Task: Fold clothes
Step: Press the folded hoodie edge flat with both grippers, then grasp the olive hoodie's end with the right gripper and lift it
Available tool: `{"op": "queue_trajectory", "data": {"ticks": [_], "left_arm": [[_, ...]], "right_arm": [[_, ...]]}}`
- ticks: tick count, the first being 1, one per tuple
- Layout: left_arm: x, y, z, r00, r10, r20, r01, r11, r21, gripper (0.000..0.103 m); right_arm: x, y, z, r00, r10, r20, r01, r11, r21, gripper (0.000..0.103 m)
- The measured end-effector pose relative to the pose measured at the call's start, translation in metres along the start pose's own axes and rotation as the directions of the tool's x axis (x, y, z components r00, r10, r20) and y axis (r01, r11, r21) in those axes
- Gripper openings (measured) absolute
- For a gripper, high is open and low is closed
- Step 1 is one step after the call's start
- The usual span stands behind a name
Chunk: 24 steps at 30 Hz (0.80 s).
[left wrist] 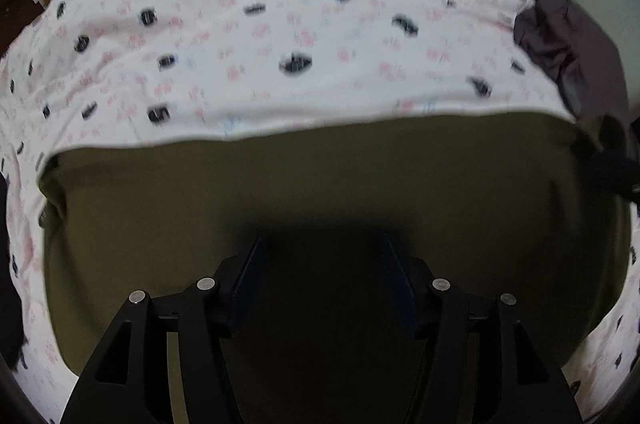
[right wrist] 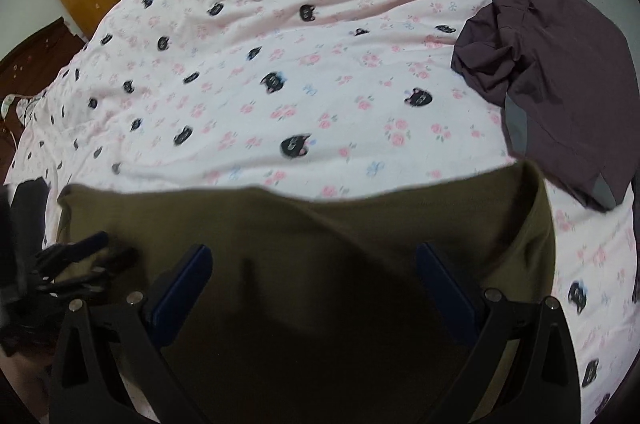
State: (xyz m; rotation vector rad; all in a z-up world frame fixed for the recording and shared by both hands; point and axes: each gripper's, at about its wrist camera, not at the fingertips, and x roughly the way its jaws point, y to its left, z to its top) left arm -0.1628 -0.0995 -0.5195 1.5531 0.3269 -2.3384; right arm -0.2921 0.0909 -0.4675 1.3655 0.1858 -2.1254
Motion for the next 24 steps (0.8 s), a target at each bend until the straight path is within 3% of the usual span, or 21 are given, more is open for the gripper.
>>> {"op": "queue_trajectory", "data": {"ticks": [2,6,12,15,21,24], "left_arm": [[0.010,0.000,-0.003,1.000,-0.005,-0.008,0.005,1.000,0.012,0.061],[0.012,0.000,0.000,1.000,-0.009,-0.019,0.009,1.000,0.025,0.061],[-0.006,-0.001,0.006,0.998,0.009,0.061,-0.009,1.000,-0.006,0.061],[0.008,-0.003,0.012,0.999,0.015,0.034,-0.014,1.000,-0.018,0.063],[0.027,-0.004,0.019,1.000,0.024,-0.006,-0.024,1.000,-0.011,0.071],[0.018,-0.005,0.018,0.999,0.037,0.008,-0.037,0.999,-0.005,0.071]], "right_arm": [[-0.003,0.000,-0.005,1.000,-0.004,-0.003,0.004,1.000,-0.001,0.103],[-0.016,-0.015,-0.014,1.000,-0.011,0.004,0.011,1.000,0.029,0.103],[-0.046,-0.072,-0.035,0.998,-0.062,0.009,0.060,0.989,0.138,0.103],[-0.049,-0.112,-0.057,0.998,-0.060,-0.025,0.064,0.969,0.240,0.103],[-0.037,-0.166,-0.104,0.994,0.077,-0.080,-0.039,0.917,0.397,0.103],[-0.025,-0.167,-0.119,0.983,0.150,-0.109,-0.095,0.912,0.400,0.103]]}}
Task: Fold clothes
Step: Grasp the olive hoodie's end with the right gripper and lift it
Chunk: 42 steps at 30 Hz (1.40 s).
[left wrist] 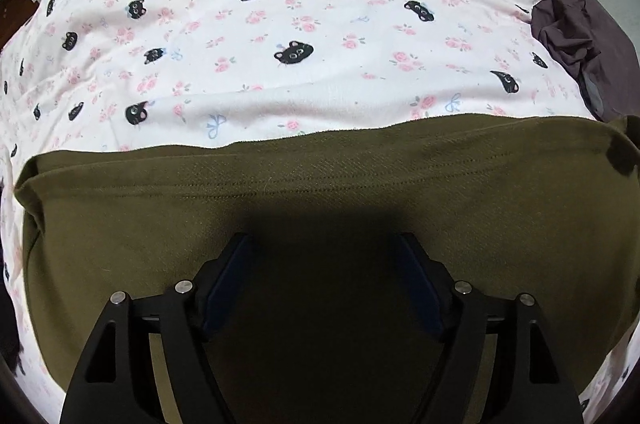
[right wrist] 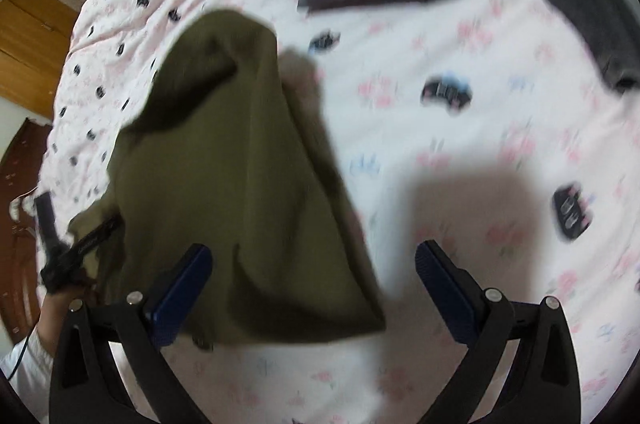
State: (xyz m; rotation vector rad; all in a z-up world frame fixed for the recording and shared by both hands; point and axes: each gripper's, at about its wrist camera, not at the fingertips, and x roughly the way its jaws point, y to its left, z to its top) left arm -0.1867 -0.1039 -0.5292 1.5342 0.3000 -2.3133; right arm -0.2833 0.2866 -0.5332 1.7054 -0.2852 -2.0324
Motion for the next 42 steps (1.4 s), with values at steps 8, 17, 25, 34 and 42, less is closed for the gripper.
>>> {"op": "queue_trajectory", "data": {"ticks": [8,17,25,34,42], "left_arm": [[-0.025,0.000,-0.020,0.996,-0.007,0.084,0.012,0.999,-0.050,0.071],[-0.011,-0.006,-0.028,0.997,0.009,0.073,-0.006,0.999,-0.040,0.072],[-0.026,0.005,-0.032,0.995,0.019,0.102,-0.014,0.998,-0.054,0.072],[-0.015,0.004,-0.040,0.997,0.030,0.075,-0.028,0.999,-0.032,0.073],[-0.006,0.008,-0.040,0.998,0.005,0.058,-0.003,1.000,-0.029,0.076]], "right_arm": [[0.028,-0.003,-0.011,0.987,0.152,-0.060,-0.151,0.988,0.022,0.103],[0.025,0.023,-0.001,0.950,0.311,-0.007,-0.311,0.950,0.023,0.103],[0.050,0.016,-0.008,0.980,0.198,-0.014,-0.196,0.976,0.098,0.077],[0.040,0.006,-0.004,0.979,0.204,-0.007,-0.202,0.972,0.119,0.023],[0.001,0.019,-0.001,0.969,0.246,0.033,-0.248,0.965,0.083,0.017]]}}
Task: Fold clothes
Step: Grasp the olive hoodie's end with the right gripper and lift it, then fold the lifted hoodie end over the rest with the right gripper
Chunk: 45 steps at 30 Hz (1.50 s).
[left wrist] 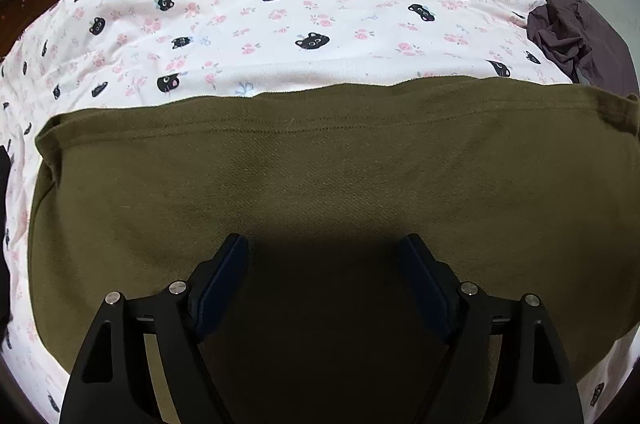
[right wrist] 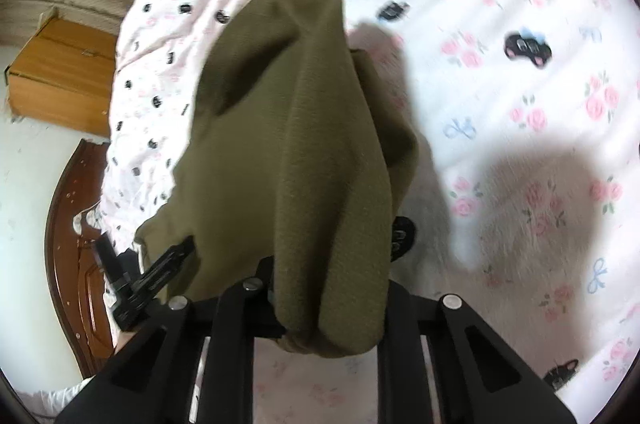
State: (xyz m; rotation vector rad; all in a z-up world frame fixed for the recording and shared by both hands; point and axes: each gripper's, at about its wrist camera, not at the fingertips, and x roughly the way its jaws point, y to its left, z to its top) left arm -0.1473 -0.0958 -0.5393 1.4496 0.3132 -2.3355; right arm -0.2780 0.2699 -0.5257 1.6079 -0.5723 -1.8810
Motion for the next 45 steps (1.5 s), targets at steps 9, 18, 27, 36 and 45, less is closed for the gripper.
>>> {"op": "queue_trajectory", "data": {"ticks": [9,18,27,36,45], "left_arm": [[-0.019,-0.001,0.005,0.998,-0.018,0.065,0.021,0.999,-0.036,0.076],[0.008,-0.021,0.045,0.999,-0.002,0.046,0.002,1.000,0.009,0.077],[-0.012,-0.019,0.026,0.995,0.052,0.081,-0.052,0.999,0.000,0.082],[-0.010,-0.030,-0.031,0.999,0.037,0.012,-0.038,0.998,0.058,0.082],[-0.007,-0.029,-0.027,0.999,0.038,-0.013,-0.037,0.998,0.048,0.084]], "right_arm": [[-0.032,0.045,0.008,0.999,0.026,0.041,-0.022,0.996,-0.086,0.016],[-0.032,0.067,-0.003,0.997,-0.045,0.061,0.054,0.986,-0.158,0.016],[-0.027,0.068,-0.005,0.986,-0.148,0.077,0.159,0.973,-0.166,0.020],[-0.034,0.093,-0.015,0.980,-0.157,0.121,0.183,0.953,-0.242,0.017],[-0.039,0.159,-0.017,0.984,-0.094,0.151,0.144,0.920,-0.364,0.017]]}}
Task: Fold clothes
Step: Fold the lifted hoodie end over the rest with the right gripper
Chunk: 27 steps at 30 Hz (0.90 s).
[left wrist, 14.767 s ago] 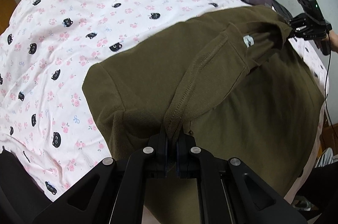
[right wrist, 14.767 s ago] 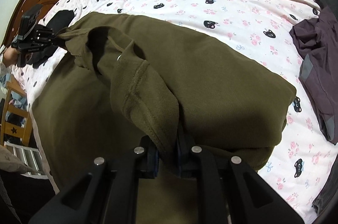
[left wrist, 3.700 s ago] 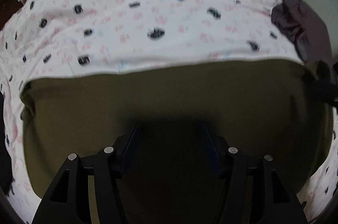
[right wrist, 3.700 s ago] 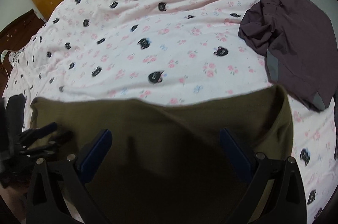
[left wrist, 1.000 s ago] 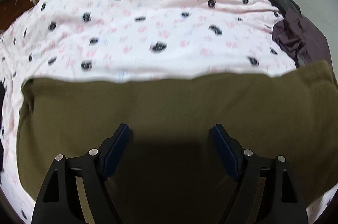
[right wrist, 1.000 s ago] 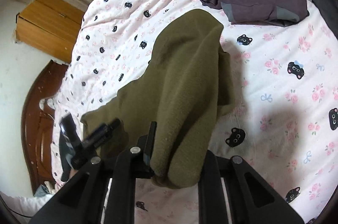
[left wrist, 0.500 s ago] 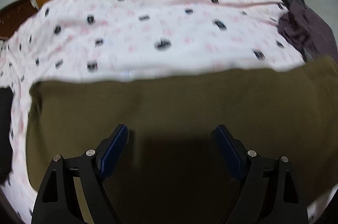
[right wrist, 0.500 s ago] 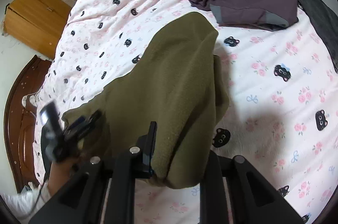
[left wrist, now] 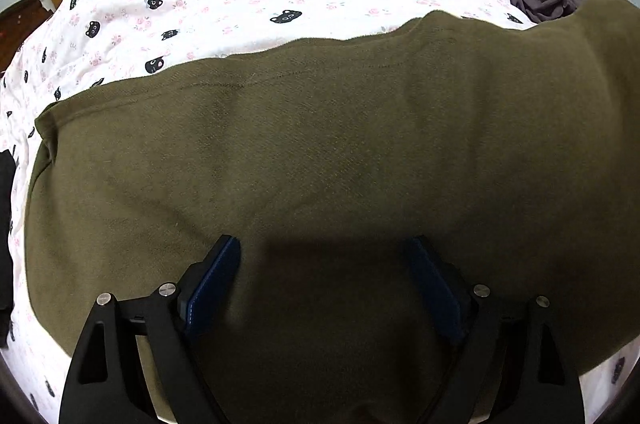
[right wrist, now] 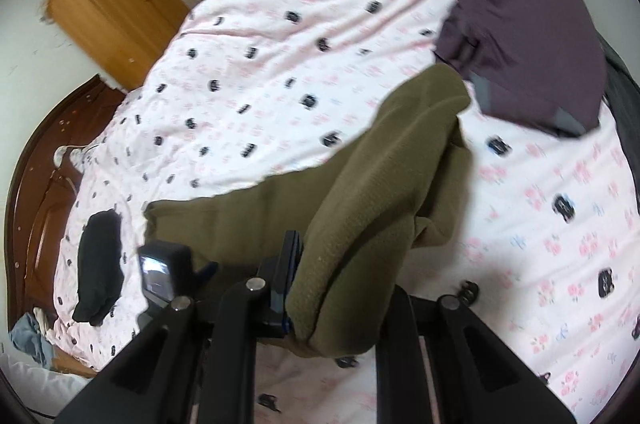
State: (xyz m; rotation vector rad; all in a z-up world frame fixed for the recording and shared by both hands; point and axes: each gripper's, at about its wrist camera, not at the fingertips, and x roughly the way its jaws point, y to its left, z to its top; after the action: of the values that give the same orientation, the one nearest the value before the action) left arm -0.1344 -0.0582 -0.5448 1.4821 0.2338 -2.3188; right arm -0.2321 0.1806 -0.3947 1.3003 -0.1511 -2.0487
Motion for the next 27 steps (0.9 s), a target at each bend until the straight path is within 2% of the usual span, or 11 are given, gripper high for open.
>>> {"op": "queue_trajectory", "data": {"ticks": [4,6,7,9,12,13,16,20,23,27], "left_arm": [[-0.020,0.009,-0.006,1.000,0.011,0.029,-0.009,0.997,-0.073,0.084],[-0.009,0.003,-0.017,1.000,0.012,-0.023,-0.013,0.999,-0.040,0.085],[-0.005,-0.002,-0.022,0.999,0.027,-0.019,-0.027,1.000,0.003,0.085],[-0.008,0.002,-0.022,1.000,0.010,0.002,-0.010,1.000,0.015,0.084],[-0.026,0.024,-0.015,0.998,-0.022,0.059,0.025,0.999,-0.045,0.084],[-0.034,0.036,-0.014,0.996,0.000,0.093,0.006,0.998,-0.061,0.084],[-0.045,0.074,-0.009,0.991,0.043,0.124,-0.030,0.994,-0.106,0.084],[-0.041,0.140,-0.007,0.990,0.092,0.106,-0.072,0.981,-0.181,0.084],[-0.029,0.188,-0.008,0.995,0.083,0.062,-0.067,0.971,-0.231,0.084],[-0.001,0.230,-0.011,0.999,0.014,-0.034,-0.022,0.970,-0.244,0.084]], "right_arm": [[-0.001,0.022,0.008,1.000,0.015,0.010,-0.015,0.999,-0.049,0.017],[0.000,0.031,0.009,1.000,0.025,0.013,-0.024,0.997,-0.069,0.017],[0.001,0.036,0.010,0.999,0.031,0.012,-0.029,0.996,-0.081,0.017],[0.002,0.048,0.010,0.999,0.040,0.009,-0.039,0.993,-0.112,0.017],[0.004,0.072,0.010,0.998,0.062,0.005,-0.060,0.983,-0.175,0.017],[0.005,0.082,0.011,0.998,0.071,0.003,-0.069,0.977,-0.202,0.017],[0.009,0.113,0.011,0.996,0.093,-0.007,-0.092,0.957,-0.275,0.017],[0.021,0.158,0.007,0.989,0.141,-0.036,-0.144,0.924,-0.354,0.017],[0.034,0.190,0.001,0.983,0.171,-0.067,-0.183,0.897,-0.401,0.017],[0.059,0.224,-0.010,0.975,0.195,-0.111,-0.224,0.878,-0.424,0.017]]}}
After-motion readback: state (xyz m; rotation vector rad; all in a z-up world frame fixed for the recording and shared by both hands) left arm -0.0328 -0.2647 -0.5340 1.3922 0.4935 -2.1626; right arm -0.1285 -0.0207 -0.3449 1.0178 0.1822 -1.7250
